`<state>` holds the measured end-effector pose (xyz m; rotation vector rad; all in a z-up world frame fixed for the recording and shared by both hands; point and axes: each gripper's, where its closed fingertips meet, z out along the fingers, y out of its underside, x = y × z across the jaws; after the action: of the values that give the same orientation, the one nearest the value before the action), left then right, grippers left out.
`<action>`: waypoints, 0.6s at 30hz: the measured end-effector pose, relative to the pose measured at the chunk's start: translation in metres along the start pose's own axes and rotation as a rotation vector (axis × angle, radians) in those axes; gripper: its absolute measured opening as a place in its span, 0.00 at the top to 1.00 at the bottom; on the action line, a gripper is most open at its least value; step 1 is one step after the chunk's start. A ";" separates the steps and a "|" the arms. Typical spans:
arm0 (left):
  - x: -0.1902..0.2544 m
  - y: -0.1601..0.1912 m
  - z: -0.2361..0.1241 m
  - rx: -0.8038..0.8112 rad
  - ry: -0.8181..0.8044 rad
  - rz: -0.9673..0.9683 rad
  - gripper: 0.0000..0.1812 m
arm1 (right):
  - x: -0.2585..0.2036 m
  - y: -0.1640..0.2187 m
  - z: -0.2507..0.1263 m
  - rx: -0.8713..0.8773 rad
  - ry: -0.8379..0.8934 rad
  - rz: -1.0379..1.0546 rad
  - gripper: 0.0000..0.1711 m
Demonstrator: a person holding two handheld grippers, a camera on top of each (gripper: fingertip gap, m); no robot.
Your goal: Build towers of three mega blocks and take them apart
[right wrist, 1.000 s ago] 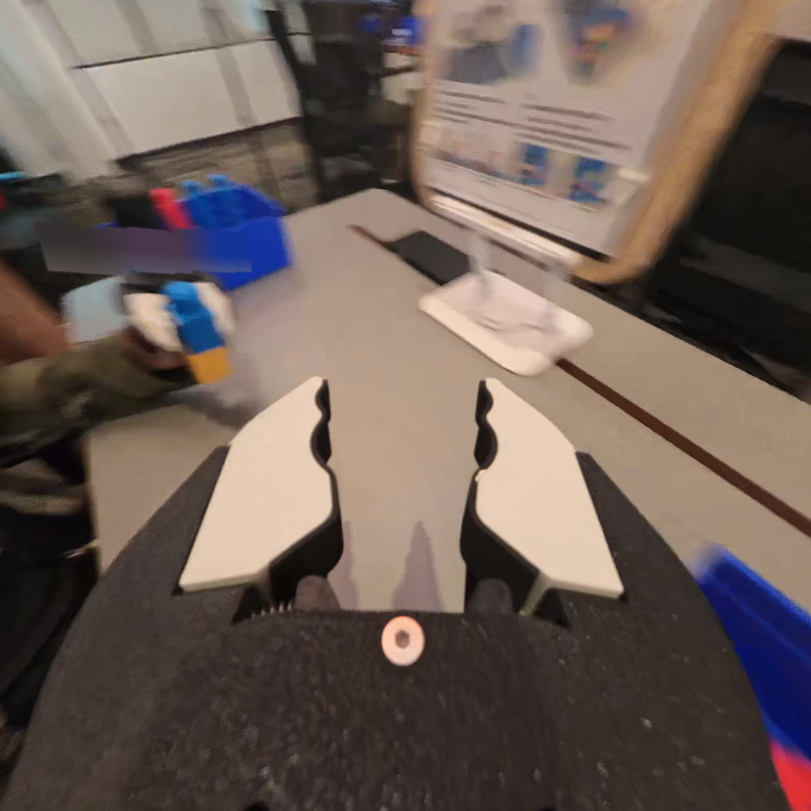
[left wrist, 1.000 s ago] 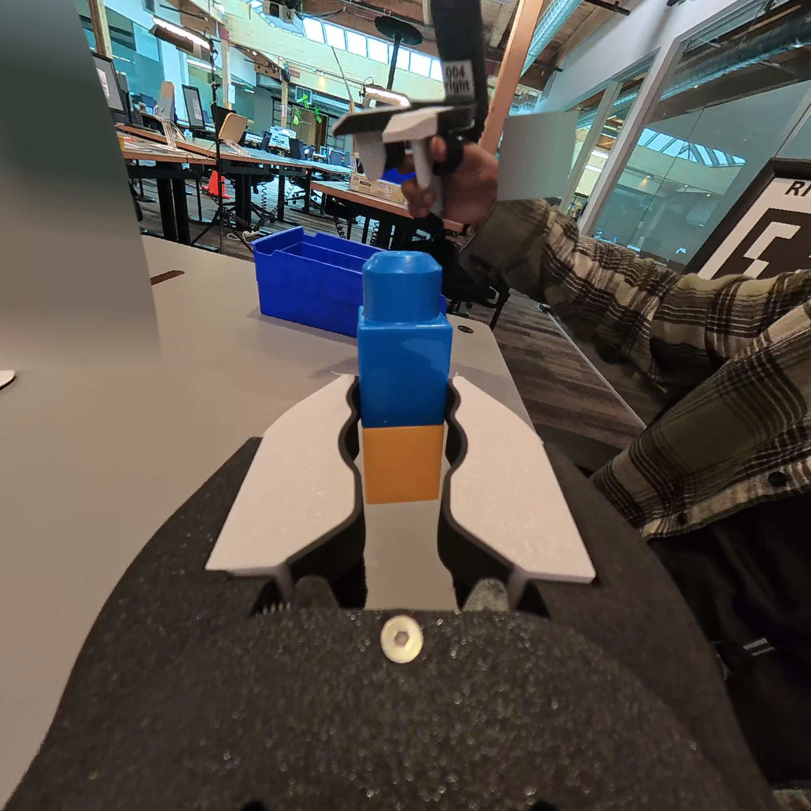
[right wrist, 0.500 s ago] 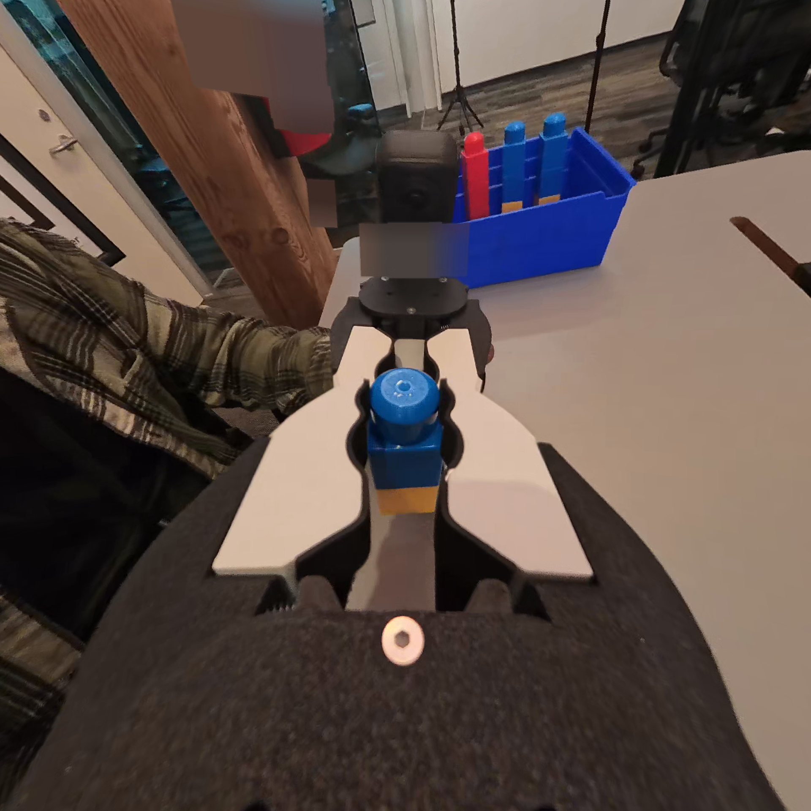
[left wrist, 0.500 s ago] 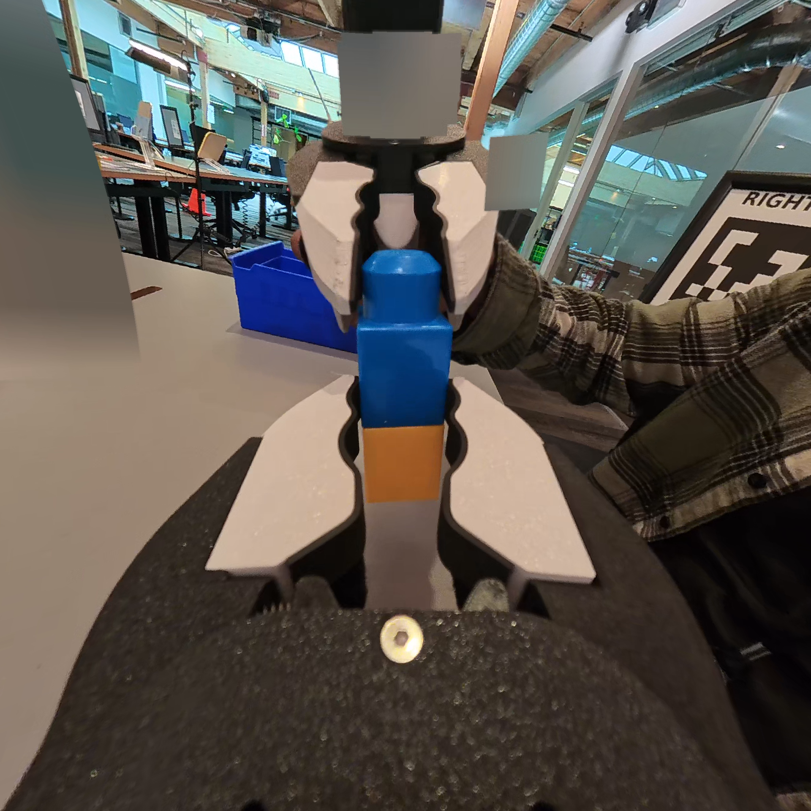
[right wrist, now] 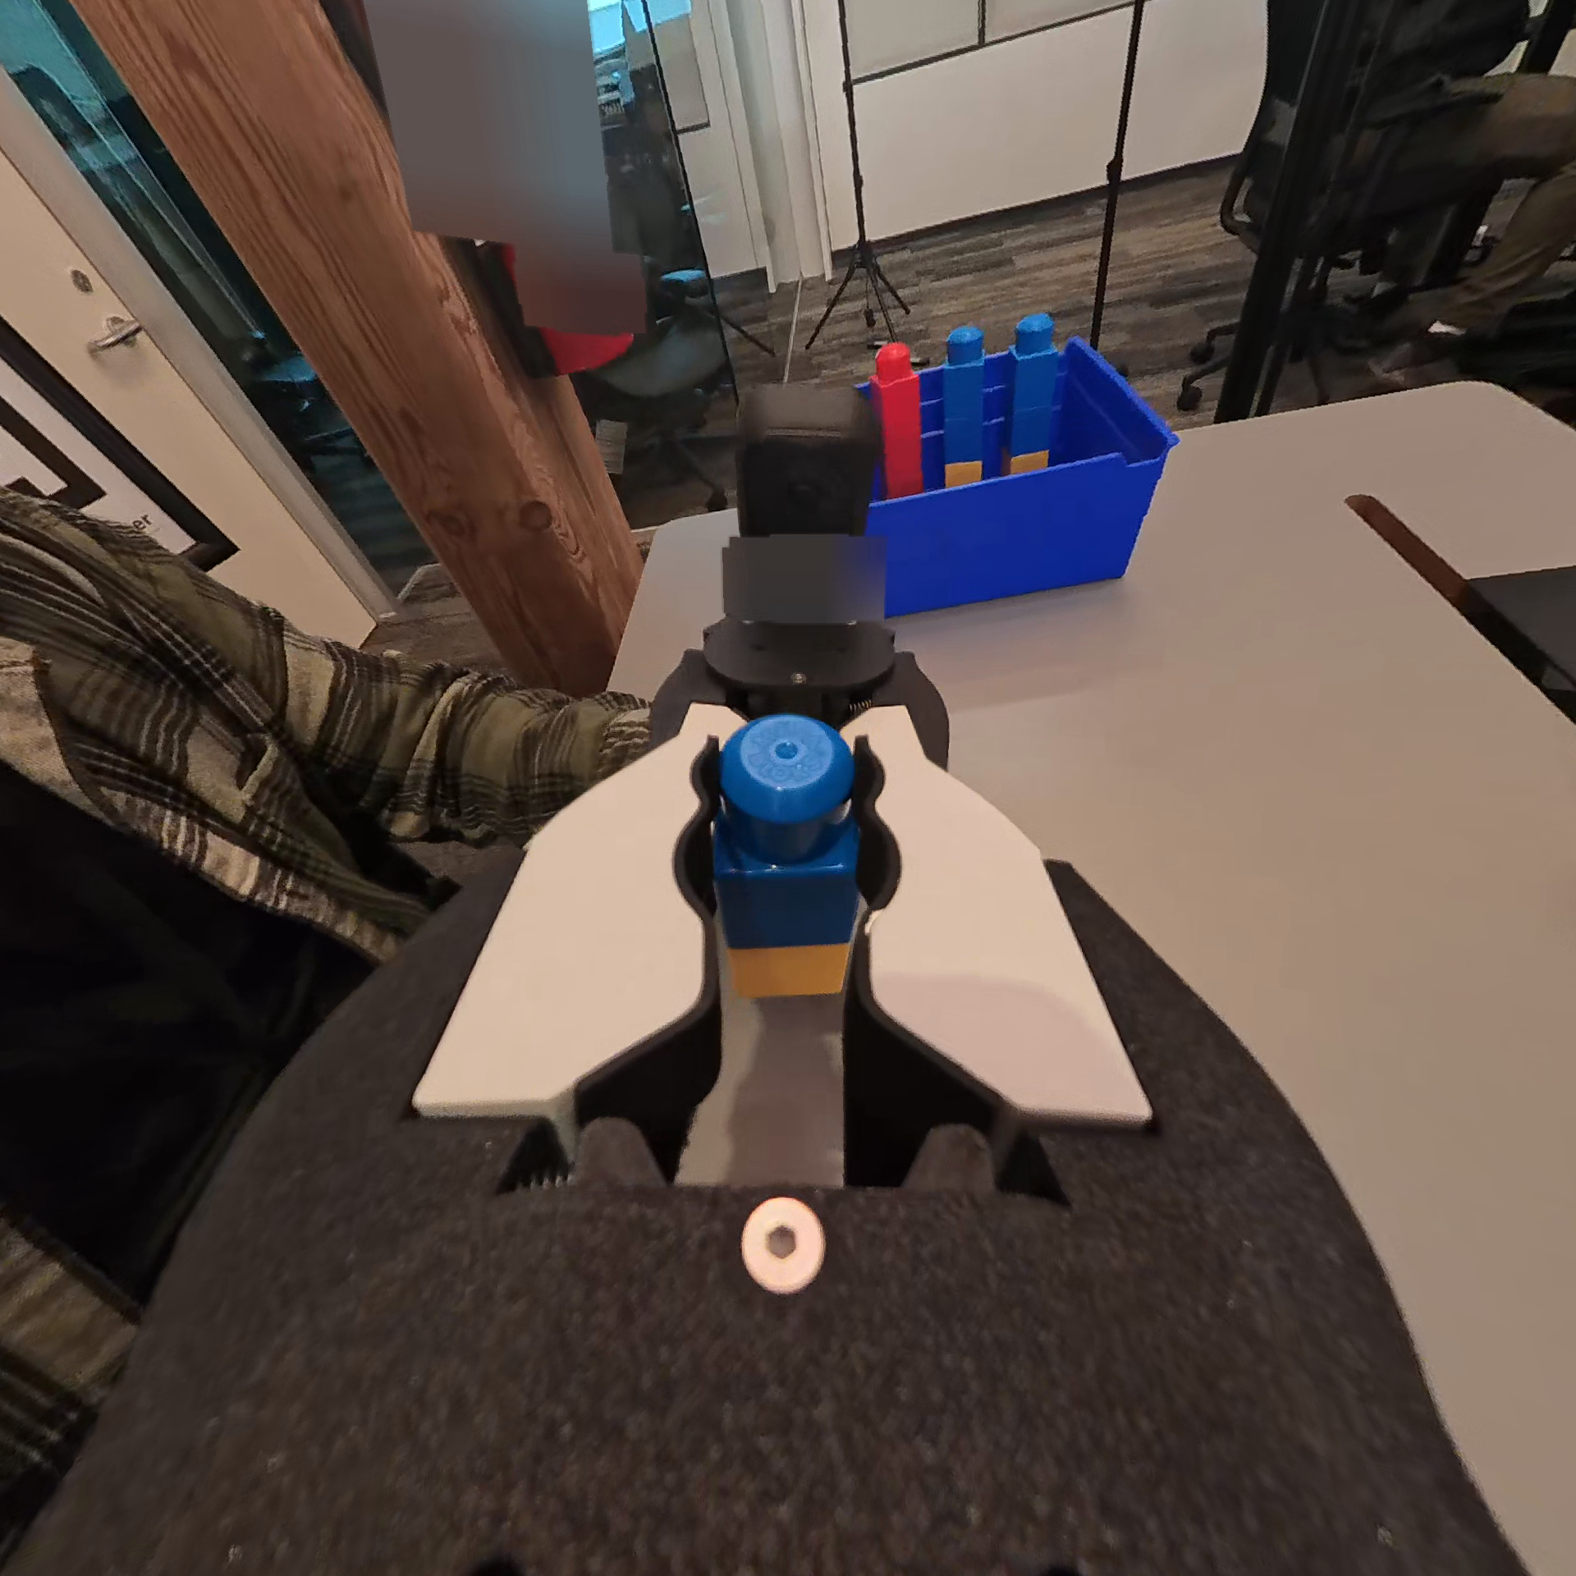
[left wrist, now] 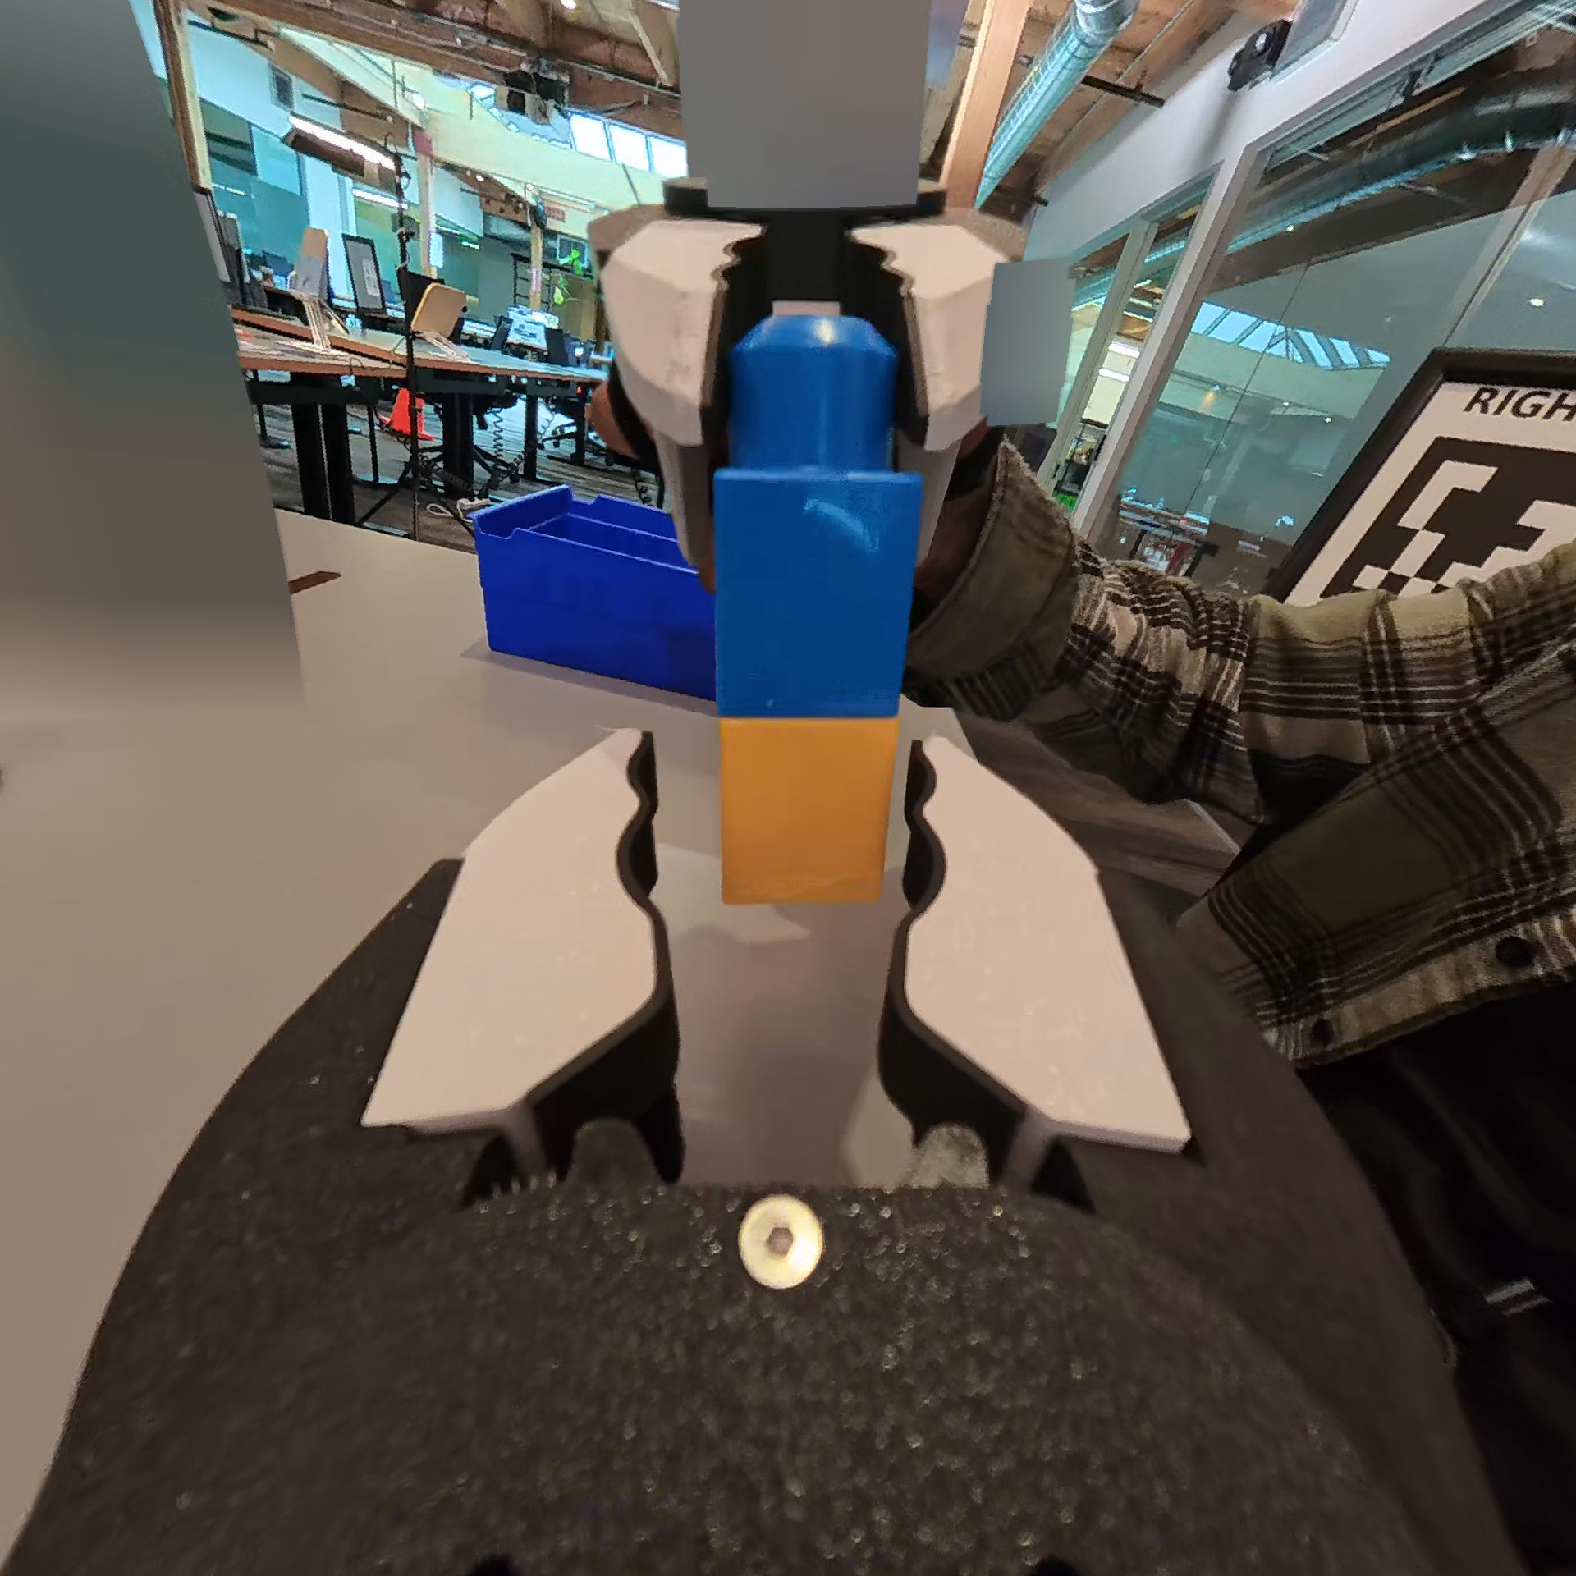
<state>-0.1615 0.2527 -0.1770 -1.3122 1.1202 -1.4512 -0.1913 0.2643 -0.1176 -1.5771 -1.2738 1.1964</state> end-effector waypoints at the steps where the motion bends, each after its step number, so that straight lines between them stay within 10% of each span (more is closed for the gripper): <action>1: 0.002 0.003 0.001 -0.019 0.010 0.004 0.73 | -0.001 0.001 0.002 0.004 -0.007 0.005 0.83; 8: 0.000 0.023 0.007 -0.151 -0.057 0.059 0.81 | 0.000 -0.026 -0.020 0.170 0.006 0.047 0.83; 13: 0.008 0.016 0.009 -0.096 -0.048 0.052 0.80 | 0.033 -0.067 -0.143 0.329 0.371 -0.018 0.83; 18: 0.012 0.006 0.002 -0.057 -0.035 0.079 0.80 | 0.079 0.007 -0.329 0.133 0.965 0.047 0.83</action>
<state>-0.1605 0.2395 -0.1803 -1.3132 1.1846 -1.3425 0.1321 0.3382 -0.0524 -1.7413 -0.5098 0.3905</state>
